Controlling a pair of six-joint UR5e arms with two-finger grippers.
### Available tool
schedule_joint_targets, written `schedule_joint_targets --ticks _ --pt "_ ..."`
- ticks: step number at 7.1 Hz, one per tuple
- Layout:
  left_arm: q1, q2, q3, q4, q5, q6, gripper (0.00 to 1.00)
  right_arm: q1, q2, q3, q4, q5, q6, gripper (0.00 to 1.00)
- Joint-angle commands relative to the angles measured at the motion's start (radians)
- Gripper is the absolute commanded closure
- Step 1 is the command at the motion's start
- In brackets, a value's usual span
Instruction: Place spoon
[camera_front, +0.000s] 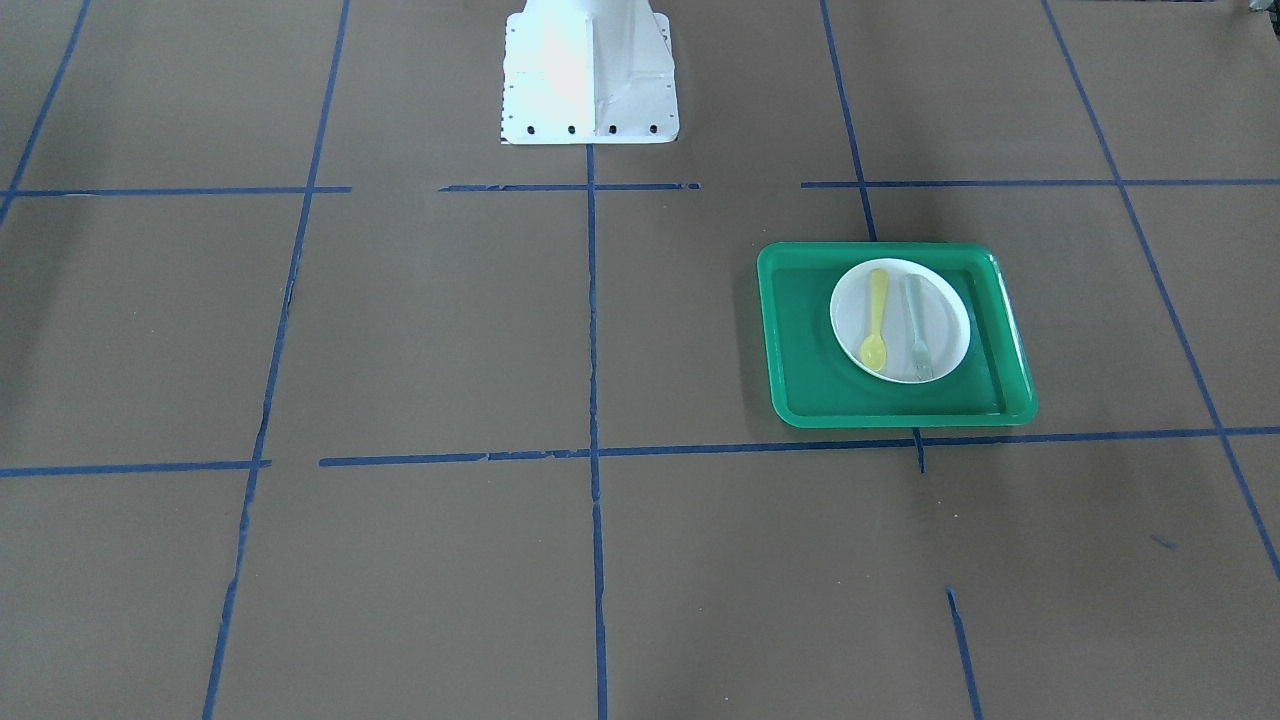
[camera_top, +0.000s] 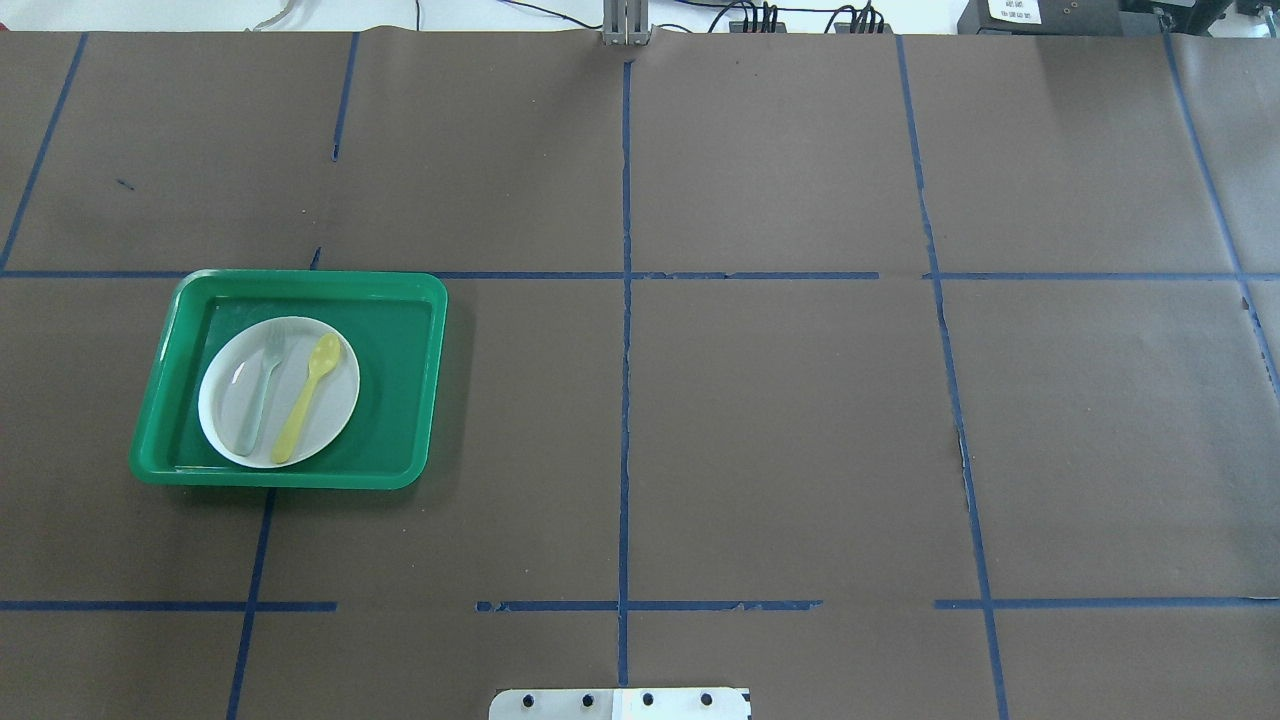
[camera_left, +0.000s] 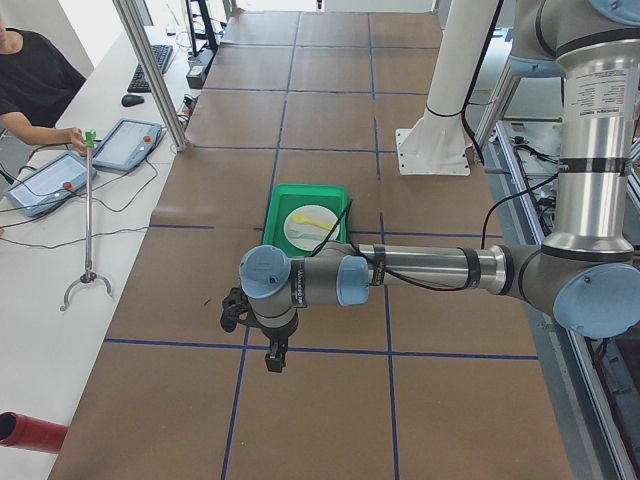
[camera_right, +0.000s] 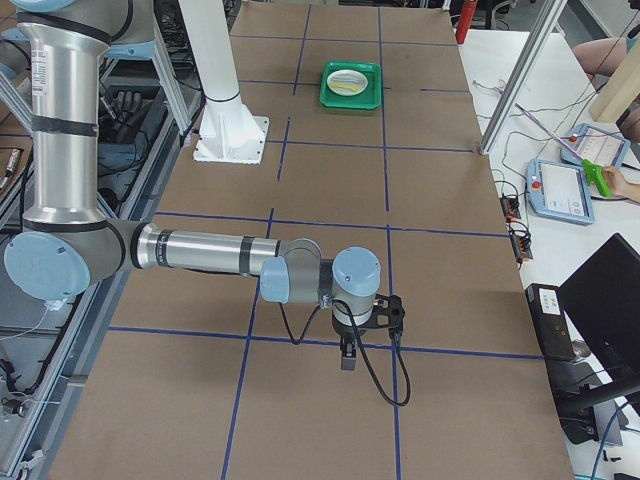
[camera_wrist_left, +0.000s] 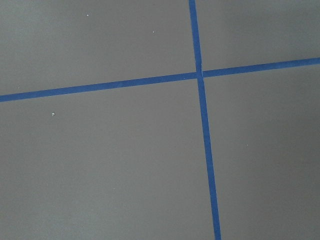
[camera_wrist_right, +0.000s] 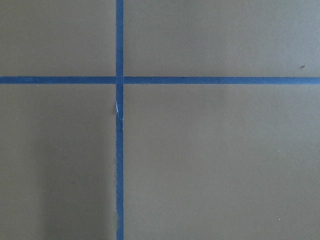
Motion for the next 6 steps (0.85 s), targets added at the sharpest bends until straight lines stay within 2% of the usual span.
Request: schedule_joint_targets --ticks 1,6 --pt "0.000 0.000 0.020 -0.005 -0.007 -0.002 0.00 0.000 -0.001 0.003 0.000 0.000 0.000 0.00" --pt "-0.002 0.014 0.013 -0.011 -0.011 0.000 0.00 0.000 -0.001 0.000 0.000 -0.001 0.000 0.00"
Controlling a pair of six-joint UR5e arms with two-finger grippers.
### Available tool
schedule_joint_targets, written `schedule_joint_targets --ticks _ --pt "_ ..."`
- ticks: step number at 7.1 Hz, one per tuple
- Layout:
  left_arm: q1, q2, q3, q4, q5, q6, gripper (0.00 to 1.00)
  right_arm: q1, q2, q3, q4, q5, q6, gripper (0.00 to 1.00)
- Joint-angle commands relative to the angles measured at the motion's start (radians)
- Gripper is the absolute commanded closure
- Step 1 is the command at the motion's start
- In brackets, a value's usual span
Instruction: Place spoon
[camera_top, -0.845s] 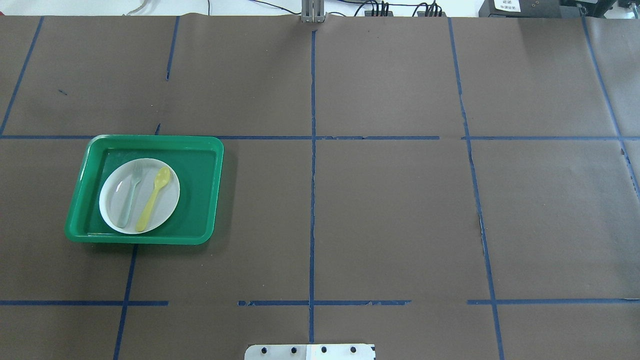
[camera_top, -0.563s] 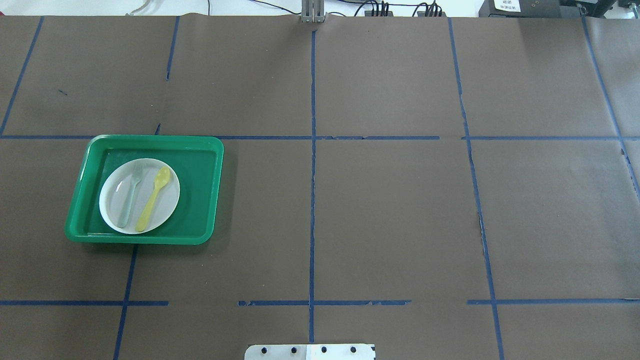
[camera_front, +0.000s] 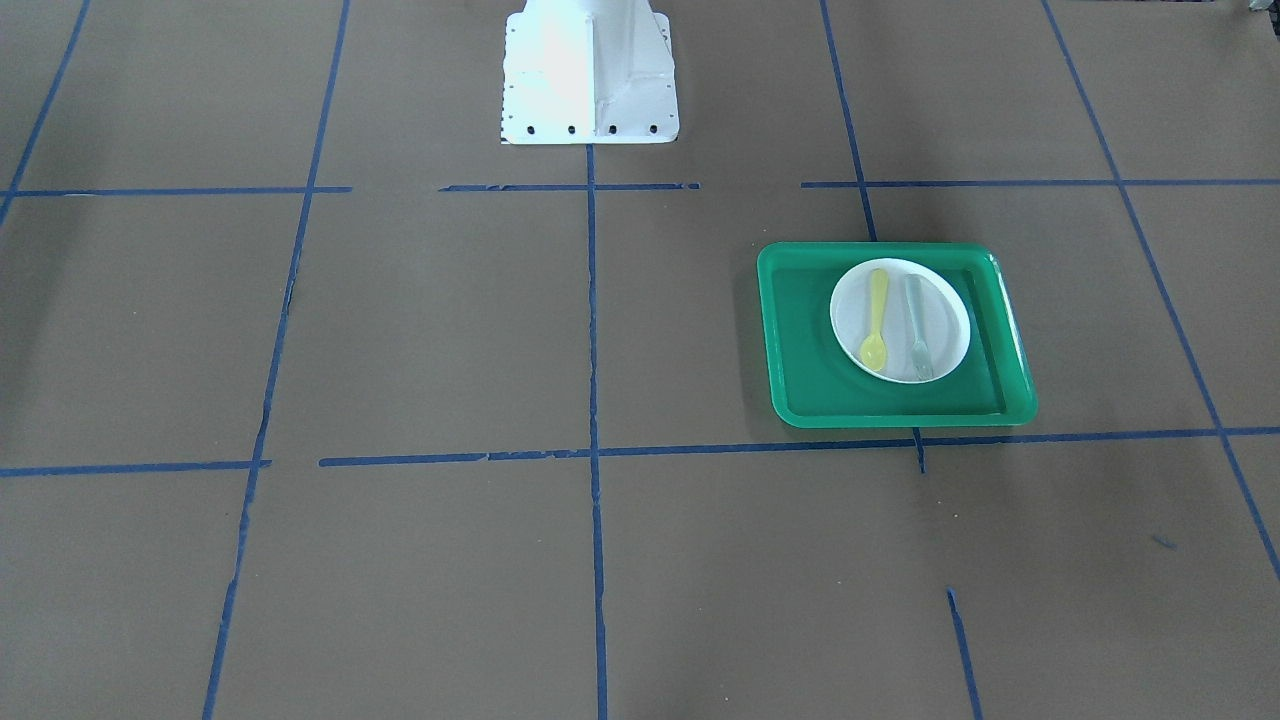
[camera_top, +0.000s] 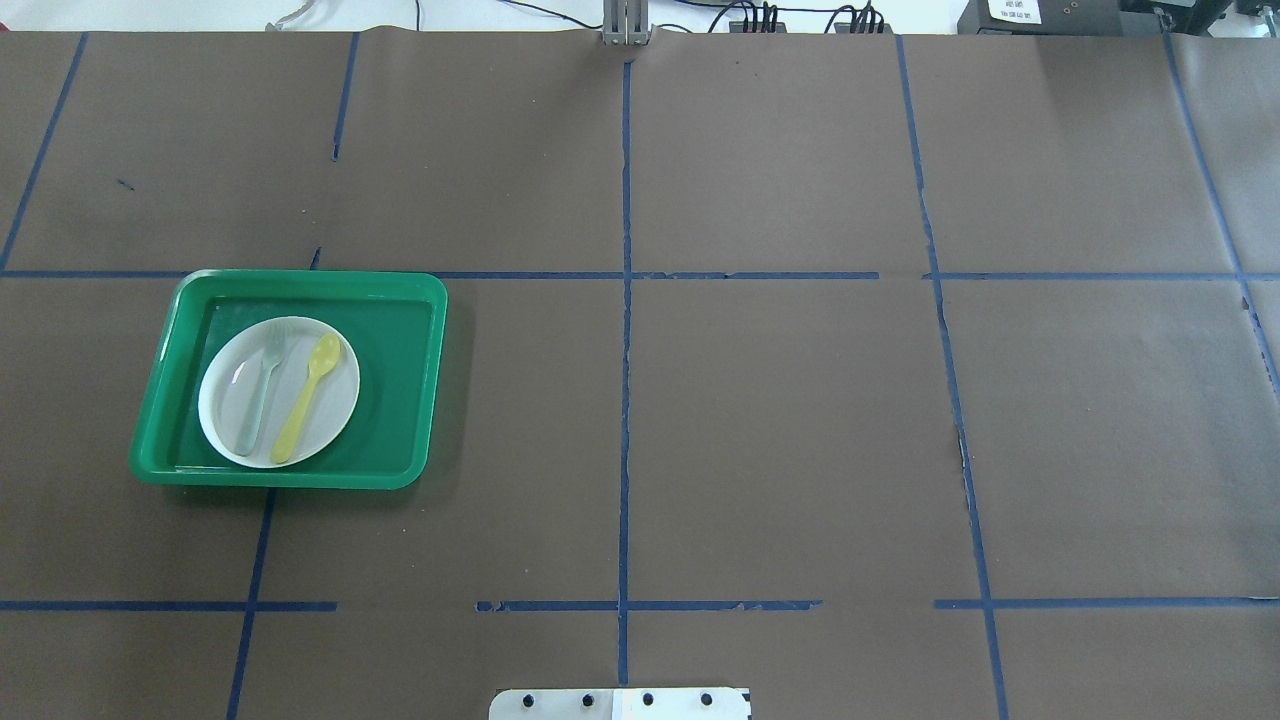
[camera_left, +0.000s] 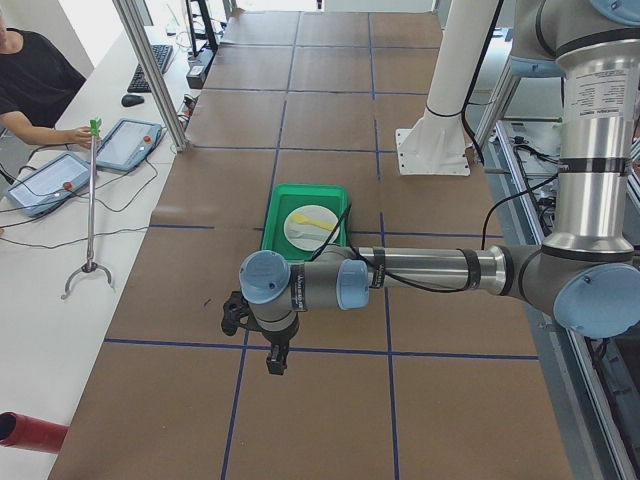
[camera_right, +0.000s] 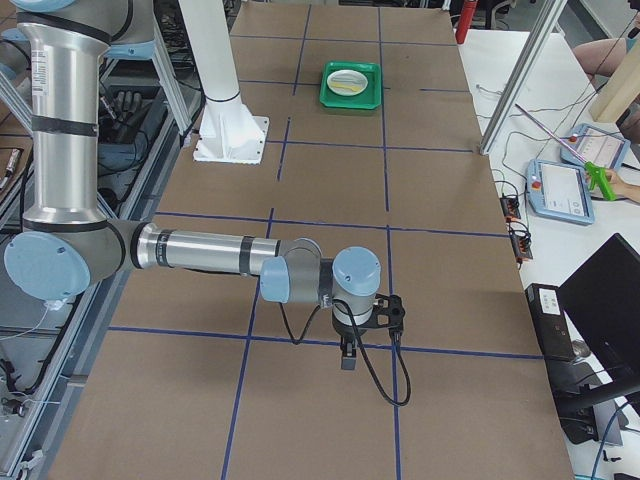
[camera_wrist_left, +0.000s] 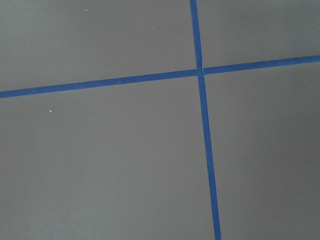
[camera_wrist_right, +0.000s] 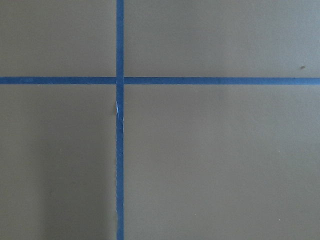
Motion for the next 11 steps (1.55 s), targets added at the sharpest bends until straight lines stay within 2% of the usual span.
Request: schedule_joint_targets --ticks 1,2,3,4,5,6,8,9,10,11 --pt "0.000 0.009 0.014 -0.131 0.002 -0.001 0.00 0.000 -0.001 0.001 0.000 0.000 0.000 0.00" --pt "0.007 0.008 0.014 -0.279 -0.018 -0.057 0.00 0.000 -0.001 -0.001 0.000 -0.001 0.000 0.00" --pt "0.122 0.003 -0.013 -0.334 -0.079 -0.276 0.00 0.000 -0.001 -0.001 0.000 0.000 0.000 0.00" --pt "0.228 -0.001 -0.065 -0.368 -0.077 -0.445 0.00 0.000 -0.001 -0.001 0.000 0.000 0.000 0.00" --pt "0.288 -0.001 -0.101 -0.426 -0.077 -0.491 0.00 0.000 -0.001 -0.001 0.000 -0.001 0.000 0.00" --pt "0.368 -0.007 -0.154 -0.442 -0.066 -0.535 0.07 0.000 -0.001 -0.001 0.000 0.000 0.000 0.00" --pt "0.558 -0.104 -0.187 -0.442 0.052 -0.797 0.10 0.000 -0.001 -0.001 0.000 0.000 0.000 0.00" --pt "0.644 -0.116 -0.187 -0.443 0.077 -0.895 0.10 0.000 -0.001 -0.001 0.000 0.000 0.000 0.00" --pt "0.724 -0.165 -0.187 -0.443 0.223 -0.969 0.10 0.000 0.000 -0.001 0.000 -0.001 0.000 0.00" --pt "0.773 -0.202 -0.169 -0.437 0.256 -0.978 0.11 0.000 0.000 -0.001 0.000 0.000 0.000 0.00"
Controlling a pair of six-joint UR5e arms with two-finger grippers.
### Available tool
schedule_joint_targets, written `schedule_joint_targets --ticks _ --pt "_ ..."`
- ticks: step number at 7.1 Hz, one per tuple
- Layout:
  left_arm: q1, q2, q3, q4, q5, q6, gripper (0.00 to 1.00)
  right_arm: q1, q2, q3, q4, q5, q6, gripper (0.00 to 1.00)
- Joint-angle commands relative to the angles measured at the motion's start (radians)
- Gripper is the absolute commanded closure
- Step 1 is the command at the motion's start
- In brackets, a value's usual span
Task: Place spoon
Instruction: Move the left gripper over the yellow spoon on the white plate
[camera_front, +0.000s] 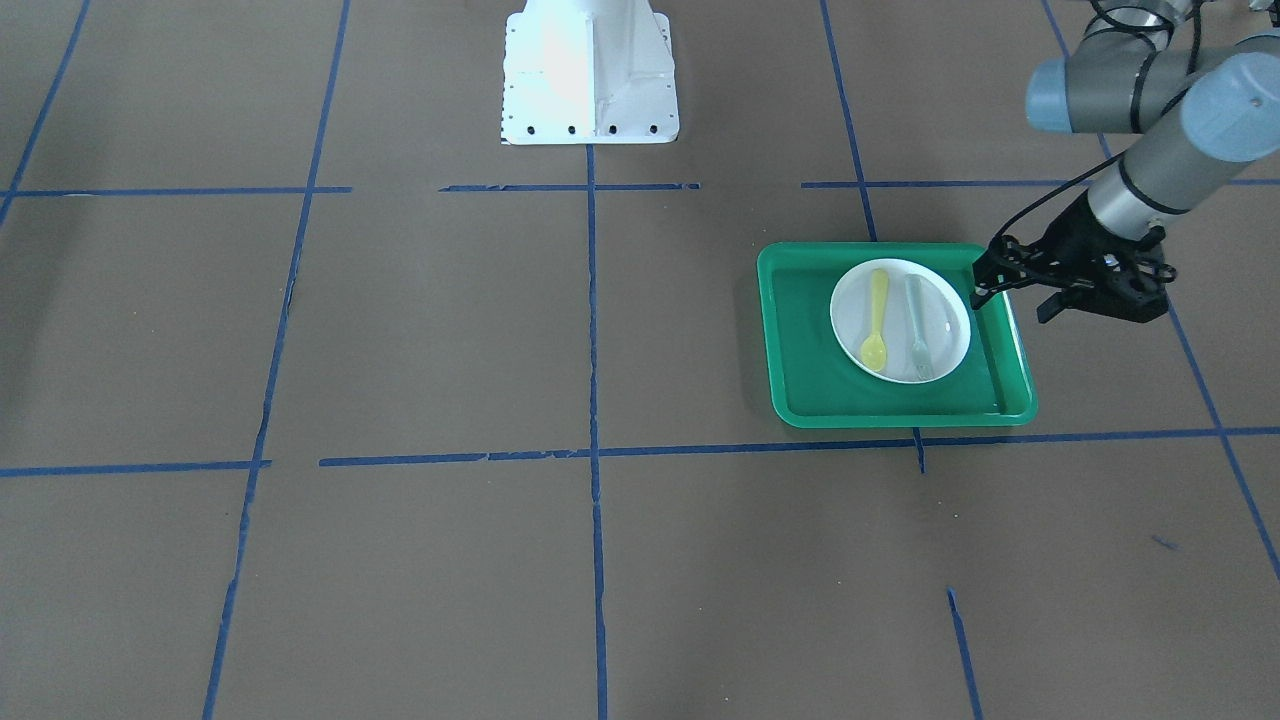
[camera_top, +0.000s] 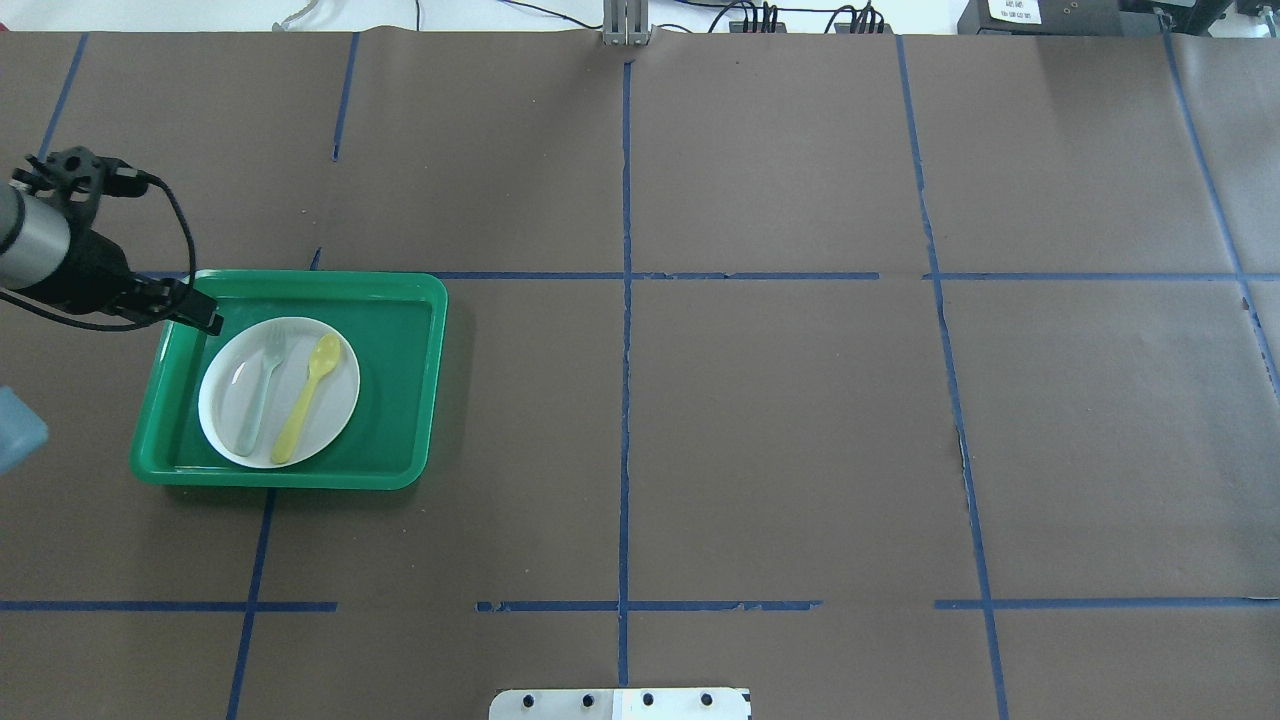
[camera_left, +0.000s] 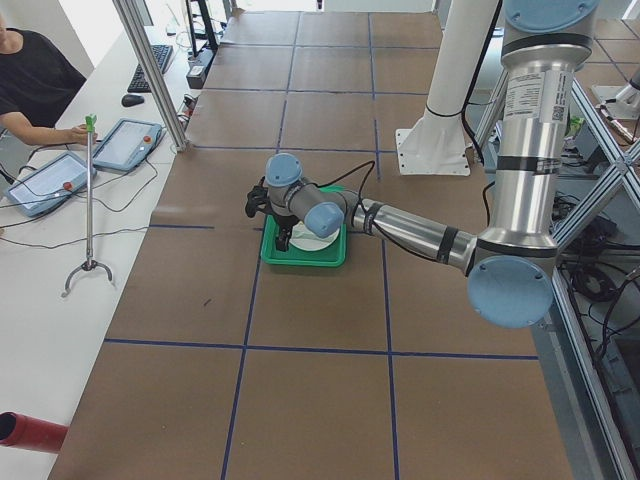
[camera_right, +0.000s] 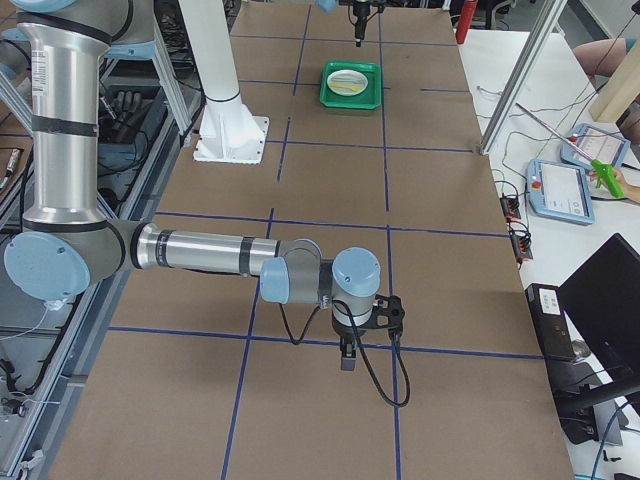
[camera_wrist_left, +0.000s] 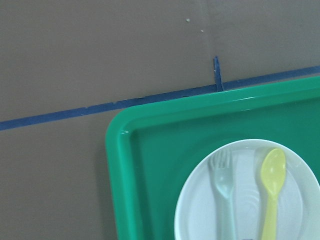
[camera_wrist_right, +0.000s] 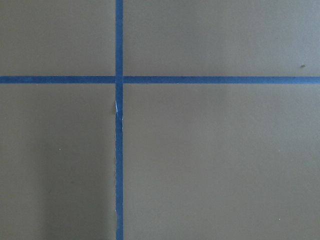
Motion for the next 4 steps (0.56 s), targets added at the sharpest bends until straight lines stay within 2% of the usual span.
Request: schedule_joint_targets --ticks 1,2,4 --pt "0.115 -0.054 0.014 0.004 0.083 -0.046 0.15 0.000 0.001 0.000 0.000 -0.001 0.000 0.00" --pt "0.167 -0.081 0.042 0.003 0.086 -0.042 0.18 0.000 0.001 0.001 0.000 0.001 0.000 0.00" --pt "0.180 -0.098 0.088 -0.002 0.086 -0.032 0.23 0.000 0.001 0.000 0.000 0.001 0.000 0.00"
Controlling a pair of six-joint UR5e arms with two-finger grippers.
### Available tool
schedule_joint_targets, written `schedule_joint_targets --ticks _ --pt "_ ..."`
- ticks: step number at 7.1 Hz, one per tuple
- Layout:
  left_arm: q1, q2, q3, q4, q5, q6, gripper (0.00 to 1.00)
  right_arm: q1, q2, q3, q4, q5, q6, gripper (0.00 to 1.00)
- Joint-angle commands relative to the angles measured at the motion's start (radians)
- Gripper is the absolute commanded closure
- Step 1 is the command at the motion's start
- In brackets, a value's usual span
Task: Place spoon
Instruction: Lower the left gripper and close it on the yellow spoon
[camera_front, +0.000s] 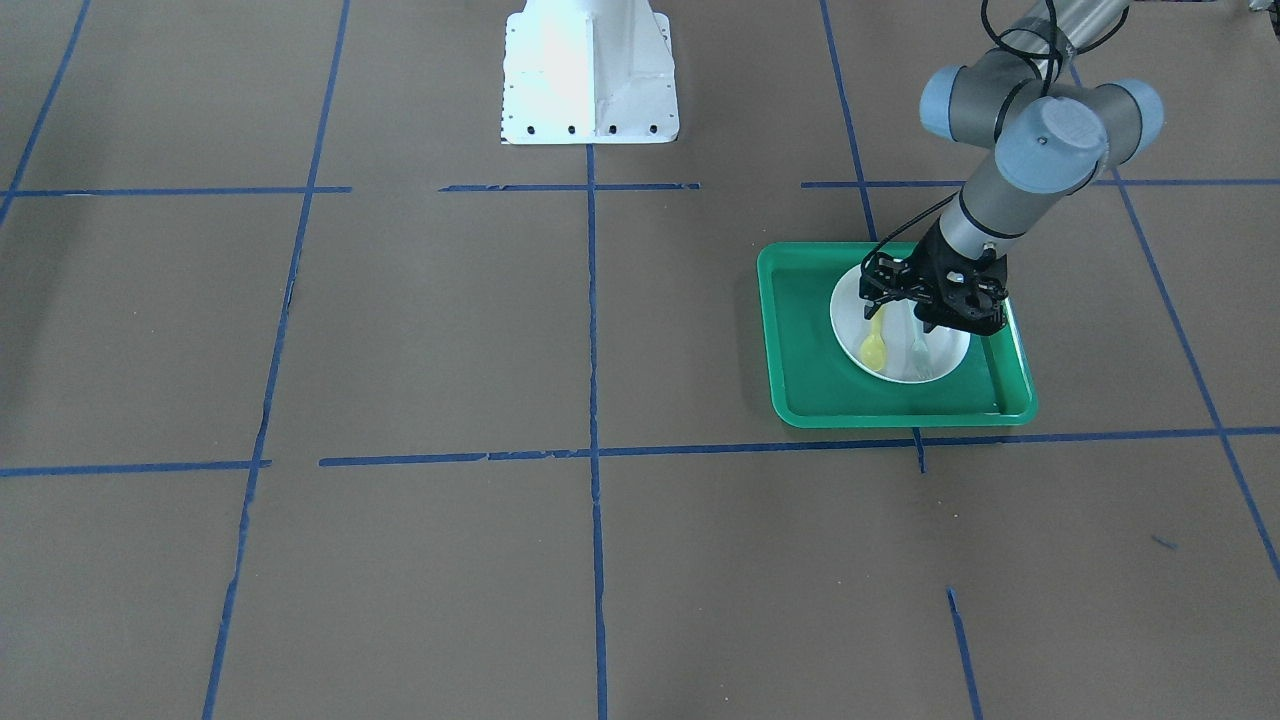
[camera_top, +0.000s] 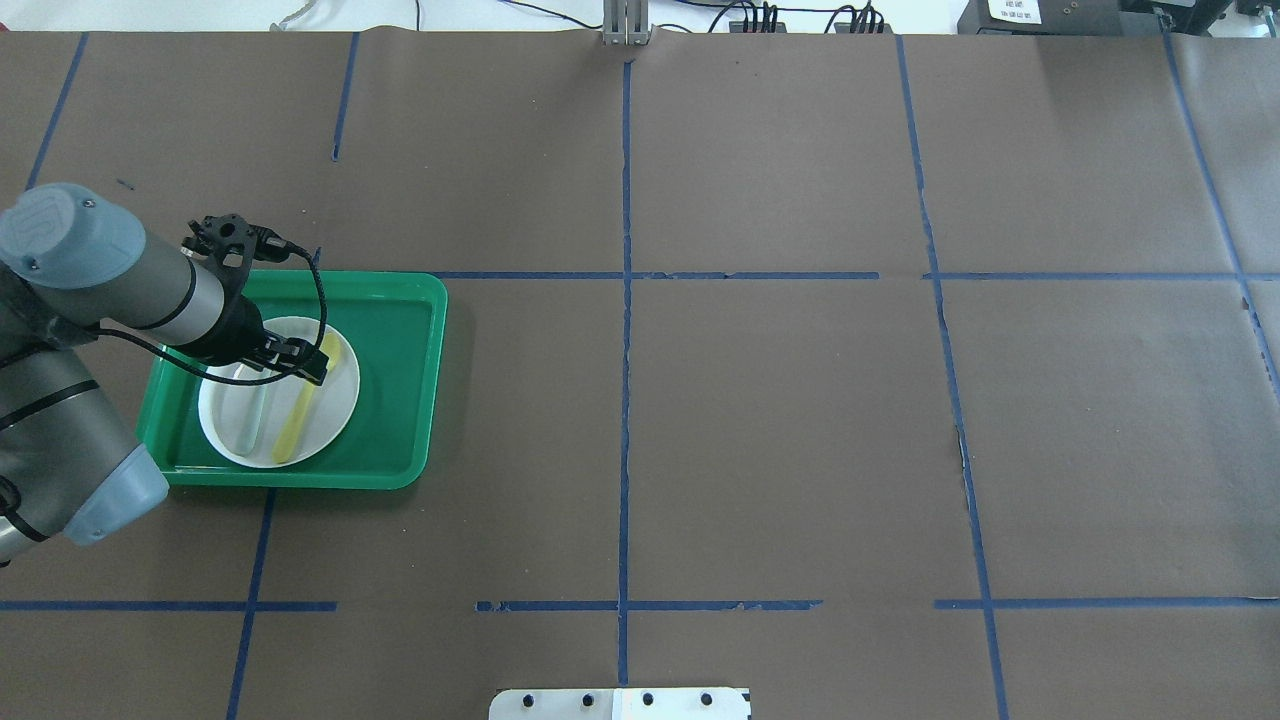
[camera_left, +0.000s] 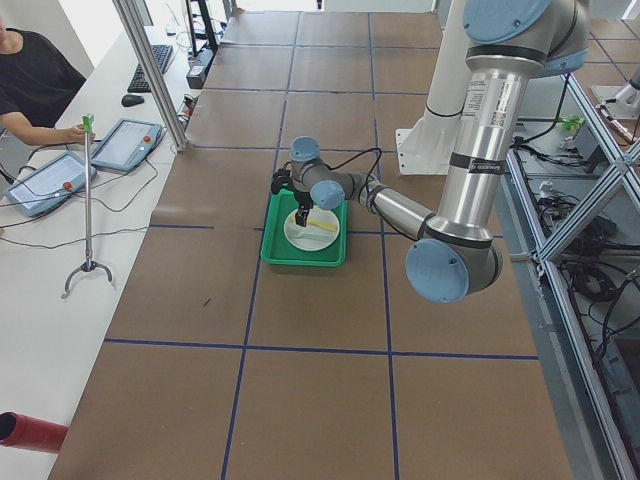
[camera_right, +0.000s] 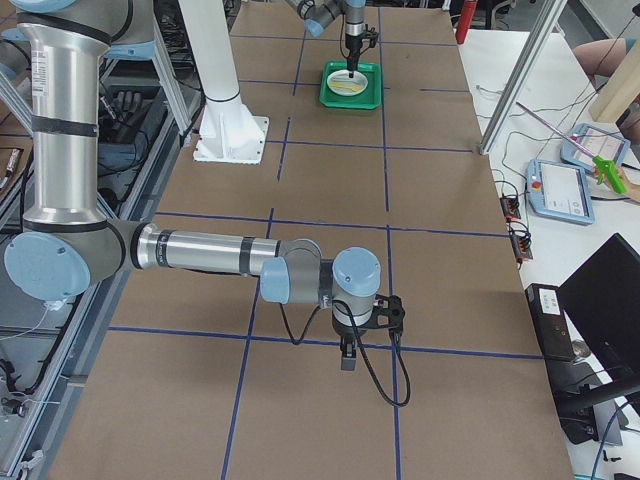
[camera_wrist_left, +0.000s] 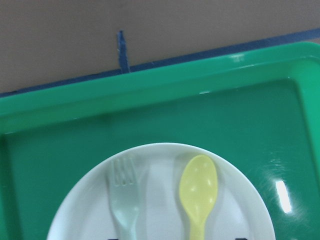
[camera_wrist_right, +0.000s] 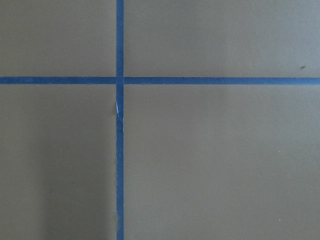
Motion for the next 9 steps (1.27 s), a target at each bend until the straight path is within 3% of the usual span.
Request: schedule_joint_targets --ticks 1,4,6,7,9 --pt "0.017 -0.009 0.036 -0.003 0.000 0.005 0.25 0.000 0.000 0.000 0.000 0.000 0.000 0.00" --pt "0.030 -0.009 0.037 -0.003 -0.001 0.004 0.31 0.000 0.000 0.000 0.000 0.000 0.000 0.00" --pt "0.030 -0.009 0.040 -0.003 -0.011 0.001 0.41 0.000 0.000 0.000 0.000 0.000 0.000 0.00" --pt "0.030 -0.009 0.039 -0.001 -0.012 0.001 0.48 0.000 0.000 -0.001 0.000 0.000 0.000 0.00" --pt "0.030 -0.009 0.042 -0.001 -0.012 0.001 0.75 0.000 0.000 0.000 0.000 0.000 0.000 0.00"
